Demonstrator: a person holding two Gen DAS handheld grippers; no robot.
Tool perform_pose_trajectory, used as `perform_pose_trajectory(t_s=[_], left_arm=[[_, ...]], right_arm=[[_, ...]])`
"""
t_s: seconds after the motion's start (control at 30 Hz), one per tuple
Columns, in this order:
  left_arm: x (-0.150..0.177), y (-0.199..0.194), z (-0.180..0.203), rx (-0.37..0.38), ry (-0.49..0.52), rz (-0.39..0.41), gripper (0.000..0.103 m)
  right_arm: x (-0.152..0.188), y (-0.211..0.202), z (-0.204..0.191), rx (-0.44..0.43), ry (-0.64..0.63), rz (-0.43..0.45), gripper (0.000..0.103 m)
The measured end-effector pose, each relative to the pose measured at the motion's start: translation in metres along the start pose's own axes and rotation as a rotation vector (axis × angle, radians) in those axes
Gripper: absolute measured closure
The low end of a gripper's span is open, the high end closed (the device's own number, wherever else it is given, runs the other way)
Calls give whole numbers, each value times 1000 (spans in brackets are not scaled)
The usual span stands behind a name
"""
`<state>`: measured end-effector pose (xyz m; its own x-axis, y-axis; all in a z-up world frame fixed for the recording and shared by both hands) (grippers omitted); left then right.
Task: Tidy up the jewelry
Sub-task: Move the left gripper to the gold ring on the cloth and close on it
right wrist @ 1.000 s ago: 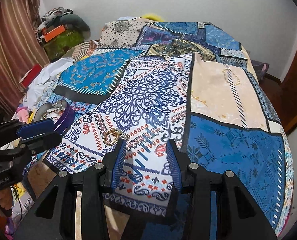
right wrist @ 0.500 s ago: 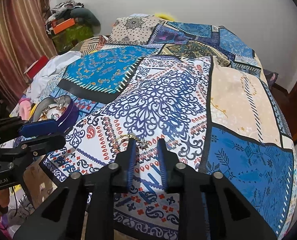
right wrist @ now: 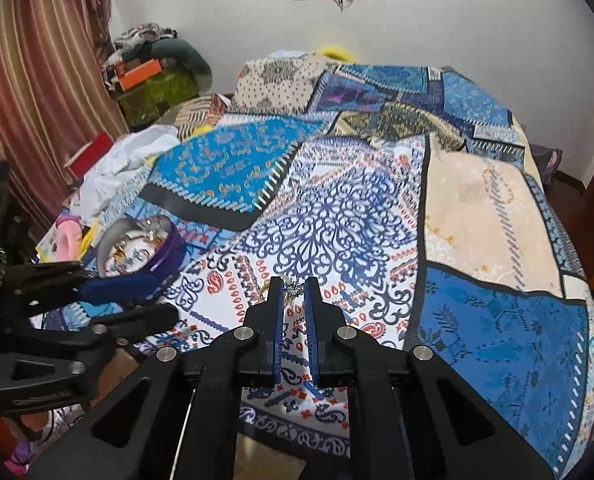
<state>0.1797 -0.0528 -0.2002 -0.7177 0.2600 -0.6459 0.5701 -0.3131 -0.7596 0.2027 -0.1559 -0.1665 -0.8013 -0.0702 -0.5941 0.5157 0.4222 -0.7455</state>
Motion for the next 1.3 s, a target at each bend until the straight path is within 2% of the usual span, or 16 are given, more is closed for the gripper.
perform_pose_trajectory(t_s=[0.33,0.53,0.9,0.97,1.03,1.1,1.3], left_arm=[[-17,21,19,35,41,-24,69],[-28,42,28,42,67,-56,69],[-35,55,27,15,48,-31,70],[-34,56,28,4,51,-23,73],[-34,57,28,-6,59,-21,82],[-35,58,27,10,57,-25,85],[-36,52,26,42,42,-23,85]], right_arm=[[-3,-24,24,17,59,60,94],[-1,-28,40,12,105,62,94],[8,-23,48,-17,141,44,94],[8,-23,48,-18,144,44,94],[9,-23,48,-19,148,43,94],[9,-23,48,-20,149,40,94],[5,-24,44,-18,138,43,94]])
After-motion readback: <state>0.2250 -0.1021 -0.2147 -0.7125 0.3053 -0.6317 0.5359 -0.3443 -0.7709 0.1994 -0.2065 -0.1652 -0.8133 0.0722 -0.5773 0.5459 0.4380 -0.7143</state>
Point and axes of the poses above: each gripper's, at about its wrist camera, not at the fingertips, and y roughly the way its jaws point, z to its right, x to its underside, the point moved 4 cm from there along y, roughly the way its jaws point, and after that the axes turned 14 degrees about y, right-handed, at the moved point
